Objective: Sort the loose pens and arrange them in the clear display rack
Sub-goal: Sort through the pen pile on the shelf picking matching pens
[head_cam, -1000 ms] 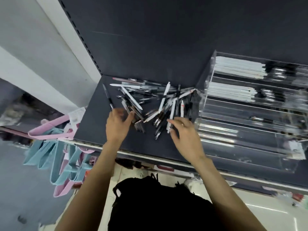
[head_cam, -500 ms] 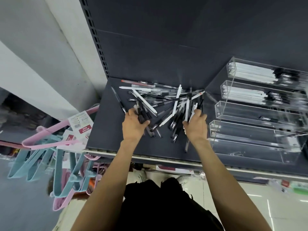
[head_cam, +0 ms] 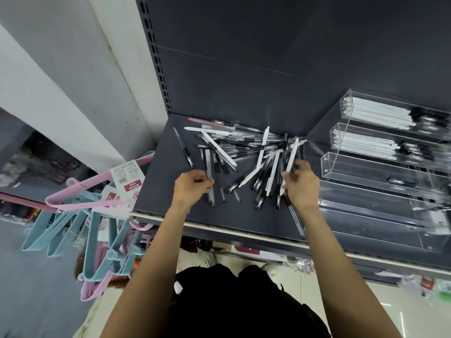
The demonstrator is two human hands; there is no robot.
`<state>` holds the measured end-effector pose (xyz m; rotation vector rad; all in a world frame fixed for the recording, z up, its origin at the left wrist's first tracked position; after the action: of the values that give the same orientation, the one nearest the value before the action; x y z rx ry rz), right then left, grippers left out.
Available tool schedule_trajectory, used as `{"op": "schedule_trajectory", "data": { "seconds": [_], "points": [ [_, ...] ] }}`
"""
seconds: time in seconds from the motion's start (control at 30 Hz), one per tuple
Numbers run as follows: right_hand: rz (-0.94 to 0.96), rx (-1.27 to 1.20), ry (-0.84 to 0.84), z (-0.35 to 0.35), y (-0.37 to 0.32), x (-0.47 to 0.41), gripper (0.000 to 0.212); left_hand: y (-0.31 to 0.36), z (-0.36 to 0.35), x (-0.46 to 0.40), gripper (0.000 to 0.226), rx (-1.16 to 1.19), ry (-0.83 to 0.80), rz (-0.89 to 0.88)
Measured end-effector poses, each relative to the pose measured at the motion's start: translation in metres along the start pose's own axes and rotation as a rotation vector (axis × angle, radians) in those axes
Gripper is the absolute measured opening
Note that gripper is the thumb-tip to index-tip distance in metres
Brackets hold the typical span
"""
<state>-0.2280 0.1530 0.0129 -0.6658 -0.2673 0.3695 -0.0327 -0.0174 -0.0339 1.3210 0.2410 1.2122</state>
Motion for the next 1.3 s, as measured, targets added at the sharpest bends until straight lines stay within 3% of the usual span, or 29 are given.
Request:
{"op": "schedule_trajectory", "data": {
  "seconds": [0.07,0.17,0.3,0.5,0.67,0.87,1.13,1.3],
  "points": [
    [0.021,-0.219,-0.064,0.005,-0.011,0.010,0.035,0.012,0.001,0.016,0.005,0.212,-0.076,-0.040],
    [0.057,-0.601,-0.265,0.005,-0.032,0.031,0.022,0.033,-0.005,0.044,0.014,0.446,-0.200,-0.126],
    [0.043,-0.794,-0.450,0.002,-0.047,0.053,0.015,0.052,-0.022,0.072,0.014,0.584,-0.207,-0.154],
    [0.154,-0.687,-0.395,-0.001,-0.053,0.065,0.017,0.050,-0.037,0.093,0.014,0.701,-0.044,-0.143],
    [0.282,-0.490,-0.340,-0.008,-0.053,0.071,0.019,0.043,-0.045,0.101,0.006,0.757,-0.002,-0.123],
    [0.390,-0.456,-0.385,-0.006,-0.059,0.079,0.026,0.042,-0.044,0.107,0.015,0.879,0.061,-0.142],
    [0.458,-0.479,-0.396,-0.003,-0.066,0.085,0.015,0.037,-0.041,0.110,0.025,0.970,0.025,-0.072],
    [0.518,-0.409,-0.469,-0.005,-0.063,0.087,0.027,0.031,-0.034,0.112,0.024,1.025,0.019,-0.009]
  ]
}}
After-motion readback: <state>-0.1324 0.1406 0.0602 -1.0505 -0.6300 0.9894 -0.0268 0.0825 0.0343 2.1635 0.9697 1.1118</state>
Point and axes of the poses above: each hand's wrist, its own x-axis away from the middle knuckle, its own z-axis out of the back of the hand, y = z × x, the point moved 2 cm from there along -x, towards the middle knuckle, and after that the axes turned 2 degrees about y, right-handed, at the moved point
